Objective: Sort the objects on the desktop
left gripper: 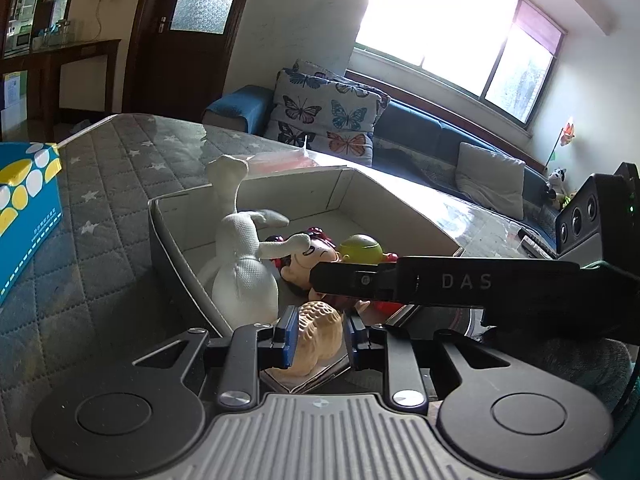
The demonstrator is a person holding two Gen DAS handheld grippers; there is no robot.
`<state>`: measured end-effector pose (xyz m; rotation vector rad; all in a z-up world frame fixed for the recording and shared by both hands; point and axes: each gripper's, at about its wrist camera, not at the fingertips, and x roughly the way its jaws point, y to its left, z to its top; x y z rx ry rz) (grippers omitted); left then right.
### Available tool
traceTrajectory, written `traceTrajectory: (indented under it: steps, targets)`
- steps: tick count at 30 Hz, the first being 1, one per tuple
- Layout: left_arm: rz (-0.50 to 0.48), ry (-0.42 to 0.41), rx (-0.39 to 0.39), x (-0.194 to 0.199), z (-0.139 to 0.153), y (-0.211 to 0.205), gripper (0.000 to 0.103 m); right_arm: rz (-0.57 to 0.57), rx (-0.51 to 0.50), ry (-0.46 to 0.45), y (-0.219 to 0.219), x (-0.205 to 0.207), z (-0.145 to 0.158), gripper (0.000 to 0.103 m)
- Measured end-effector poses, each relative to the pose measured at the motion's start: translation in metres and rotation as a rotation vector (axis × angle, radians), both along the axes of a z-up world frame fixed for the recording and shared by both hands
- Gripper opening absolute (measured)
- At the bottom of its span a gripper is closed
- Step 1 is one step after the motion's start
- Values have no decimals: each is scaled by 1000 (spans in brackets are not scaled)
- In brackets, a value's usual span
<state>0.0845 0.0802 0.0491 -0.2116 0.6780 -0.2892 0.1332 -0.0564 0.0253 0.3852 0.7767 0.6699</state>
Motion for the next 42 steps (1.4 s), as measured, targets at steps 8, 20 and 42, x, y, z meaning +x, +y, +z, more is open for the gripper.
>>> traceTrajectory:
  steps: [8,20,42]
  targets:
    - [16,-13,0,-18,3,-6,28,12,-58,-71,3,-15,16,40]
    - [44,-20,3,-46,4,-17,29,6,-135,-166,-15,-49,29,74]
    - [151,17,45,-85,-6,-23,33,-2,-211,-243,-44,-115,29,103]
